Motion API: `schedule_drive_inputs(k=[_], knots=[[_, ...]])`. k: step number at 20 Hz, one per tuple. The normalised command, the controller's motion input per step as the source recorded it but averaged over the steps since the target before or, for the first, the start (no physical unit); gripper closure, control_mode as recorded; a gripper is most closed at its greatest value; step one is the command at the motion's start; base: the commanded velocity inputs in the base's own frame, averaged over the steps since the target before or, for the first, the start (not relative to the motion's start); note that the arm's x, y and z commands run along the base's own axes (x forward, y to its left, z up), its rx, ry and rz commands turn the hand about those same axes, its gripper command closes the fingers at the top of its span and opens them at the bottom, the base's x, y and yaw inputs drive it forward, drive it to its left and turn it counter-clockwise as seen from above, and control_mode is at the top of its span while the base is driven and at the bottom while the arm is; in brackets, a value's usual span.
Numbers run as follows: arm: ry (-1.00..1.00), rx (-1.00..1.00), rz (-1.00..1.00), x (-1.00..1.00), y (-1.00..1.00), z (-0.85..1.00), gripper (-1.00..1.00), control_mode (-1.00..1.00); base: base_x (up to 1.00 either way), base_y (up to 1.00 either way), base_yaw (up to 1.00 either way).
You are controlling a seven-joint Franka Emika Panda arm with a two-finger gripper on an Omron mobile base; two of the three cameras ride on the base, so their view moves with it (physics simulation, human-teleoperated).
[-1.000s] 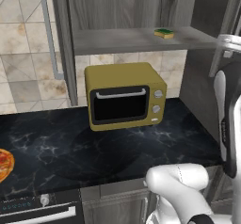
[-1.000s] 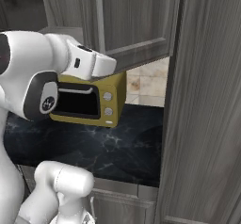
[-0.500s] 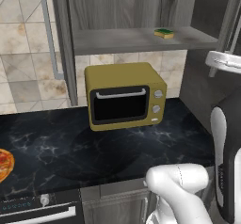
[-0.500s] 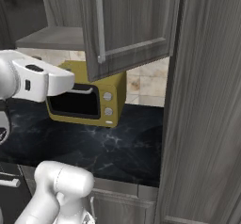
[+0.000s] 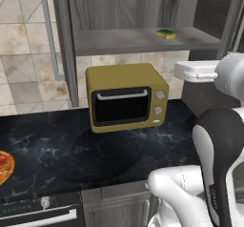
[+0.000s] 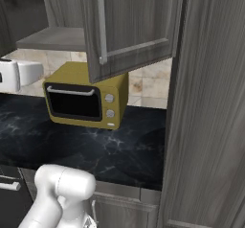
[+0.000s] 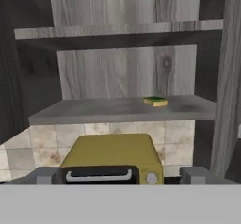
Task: Open the cabinet. Pick the sponge and place it next to the sink. Then close the cabinet.
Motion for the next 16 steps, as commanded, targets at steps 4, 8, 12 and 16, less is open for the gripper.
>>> schedule_drive_inputs(k=[4, 8, 12, 16], knots=[[0.18, -0.20, 0.03, 0.05, 0.42, 0.09, -1.00, -1.00, 0.00, 0.00, 0.00], [0.29, -0.25, -0.02, 0.35, 0.05, 0.07, -1.00, -1.00, 0.00, 0.00, 0.00], [0.31, -0.28, -0.09, 0.62, 0.00, 0.00, -1.00, -1.00, 0.00, 0.00, 0.00], [0.20, -0.24, -0.13, 0.57, -0.09, 0.00, -1.00, -1.00, 0.00, 0.00, 0.00]])
